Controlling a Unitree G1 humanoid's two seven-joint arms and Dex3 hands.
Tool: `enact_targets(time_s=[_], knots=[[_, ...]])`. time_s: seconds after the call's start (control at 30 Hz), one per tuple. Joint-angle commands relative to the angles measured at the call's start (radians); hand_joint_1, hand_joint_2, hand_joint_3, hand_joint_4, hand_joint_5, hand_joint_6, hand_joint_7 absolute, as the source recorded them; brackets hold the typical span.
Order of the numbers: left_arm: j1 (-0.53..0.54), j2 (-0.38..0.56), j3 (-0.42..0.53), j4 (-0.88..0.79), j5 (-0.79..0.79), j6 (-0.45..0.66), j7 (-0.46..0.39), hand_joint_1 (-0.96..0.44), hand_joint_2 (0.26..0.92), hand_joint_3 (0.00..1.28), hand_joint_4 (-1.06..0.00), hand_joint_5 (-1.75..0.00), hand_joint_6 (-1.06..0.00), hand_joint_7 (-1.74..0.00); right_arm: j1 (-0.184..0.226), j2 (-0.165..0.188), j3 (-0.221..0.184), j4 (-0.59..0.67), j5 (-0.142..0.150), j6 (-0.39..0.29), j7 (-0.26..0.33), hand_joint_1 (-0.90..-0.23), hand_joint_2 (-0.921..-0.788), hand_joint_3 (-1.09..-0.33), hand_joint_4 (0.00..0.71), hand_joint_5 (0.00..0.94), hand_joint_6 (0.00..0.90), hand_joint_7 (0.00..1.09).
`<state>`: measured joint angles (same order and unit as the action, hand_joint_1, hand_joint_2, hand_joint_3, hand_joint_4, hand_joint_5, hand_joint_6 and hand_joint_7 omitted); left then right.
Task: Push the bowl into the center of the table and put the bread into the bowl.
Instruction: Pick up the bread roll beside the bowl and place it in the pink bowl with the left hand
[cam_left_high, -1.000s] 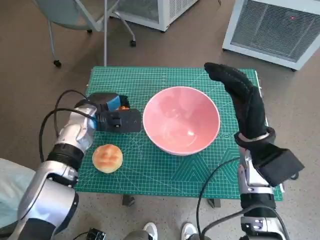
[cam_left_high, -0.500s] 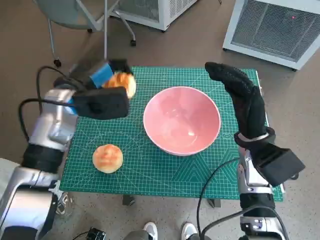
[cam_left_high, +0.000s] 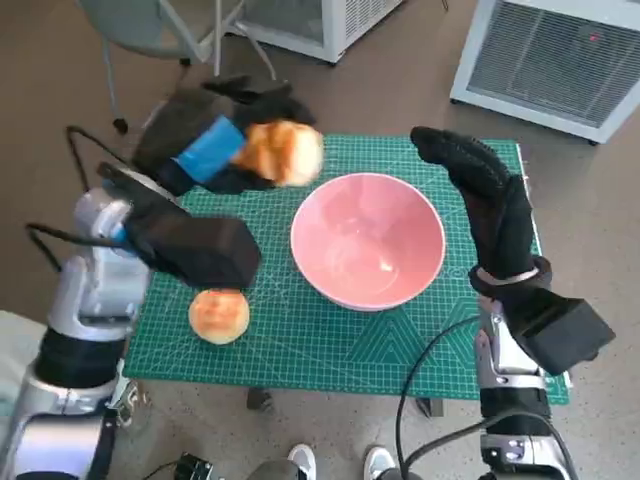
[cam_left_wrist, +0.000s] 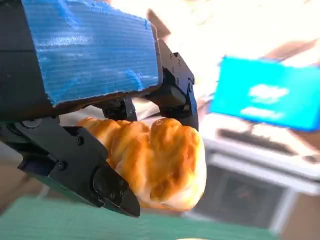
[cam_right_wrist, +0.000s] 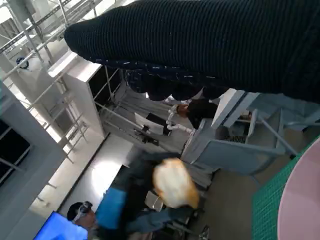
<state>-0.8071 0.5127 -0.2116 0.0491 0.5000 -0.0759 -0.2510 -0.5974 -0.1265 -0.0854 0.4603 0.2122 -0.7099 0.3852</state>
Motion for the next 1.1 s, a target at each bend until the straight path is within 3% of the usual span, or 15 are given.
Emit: enact_targets(time_s=[0.03,0.4,0.7,0.83,0.87,0.93,0.97,1.0,1.1], knots=[[-0.021,-0.053,-0.066,0.028,0.04,-0.049,0.014,0.0,0.894,0.04,-0.83,-1.03,-0.67,-1.1,0.033,-0.002,-0.005,-0.006,0.018,0.01,0.013,-0.75,-0.921,-0.799,0.13,0.0,-0.001,0.5],[-0.121,-0.175,-0.201,0.333,0.125,-0.189,0.055,0.0,0.918,0.02,-0.79,-1.07,-0.64,-1.14,0.06,-0.007,-0.007,-0.042,0.032,0.019,0.015,-0.748,-0.921,-0.799,0.127,0.0,-0.001,0.49],[-0.171,-0.251,-0.269,0.585,0.15,-0.241,0.066,0.0,0.92,0.03,-0.75,-1.1,-0.65,-1.14,0.074,-0.009,-0.012,-0.054,0.014,0.011,-0.003,-0.75,-0.921,-0.799,0.123,0.0,-0.001,0.49],[-0.169,-0.264,-0.274,0.62,0.144,-0.223,0.037,0.0,0.92,0.09,-0.69,-1.19,-0.58,-1.18,0.078,-0.008,-0.015,-0.058,0.009,0.01,-0.009,-0.751,-0.921,-0.799,0.123,0.001,-0.001,0.48],[-0.166,-0.265,-0.275,0.62,0.142,-0.215,0.026,0.01,0.907,0.09,-0.61,-1.07,-0.54,-1.08,0.079,-0.008,-0.015,-0.06,0.007,0.01,-0.011,-0.751,-0.921,-0.799,0.123,0.001,-0.001,0.48],[-0.159,-0.265,-0.276,0.61,0.14,-0.188,-0.004,0.04,0.872,0.07,-0.46,-0.53,-0.48,-0.63,0.08,-0.008,-0.016,-0.063,0.004,0.01,-0.015,-0.751,-0.921,-0.799,0.123,0.001,-0.001,0.48],[-0.156,-0.263,-0.278,0.603,0.141,-0.176,-0.018,0.04,0.862,0.05,-0.41,-0.34,-0.47,-0.44,0.081,-0.009,-0.016,-0.064,0.003,0.01,-0.017,-0.751,-0.921,-0.799,0.123,0.001,-0.001,0.48],[-0.153,-0.262,-0.279,0.597,0.142,-0.167,-0.029,0.03,0.848,0.04,-0.33,-0.22,-0.43,-0.3,0.082,-0.009,-0.016,-0.066,0.002,0.011,-0.018,-0.751,-0.921,-0.799,0.123,0.001,-0.001,0.48],[-0.149,-0.251,-0.281,0.573,0.142,-0.141,-0.078,-0.04,0.81,0.02,-0.18,-0.07,-0.34,-0.1,0.083,-0.008,-0.016,-0.066,-0.001,0.009,-0.022,-0.751,-0.921,-0.799,0.123,0.001,-0.001,0.48]])
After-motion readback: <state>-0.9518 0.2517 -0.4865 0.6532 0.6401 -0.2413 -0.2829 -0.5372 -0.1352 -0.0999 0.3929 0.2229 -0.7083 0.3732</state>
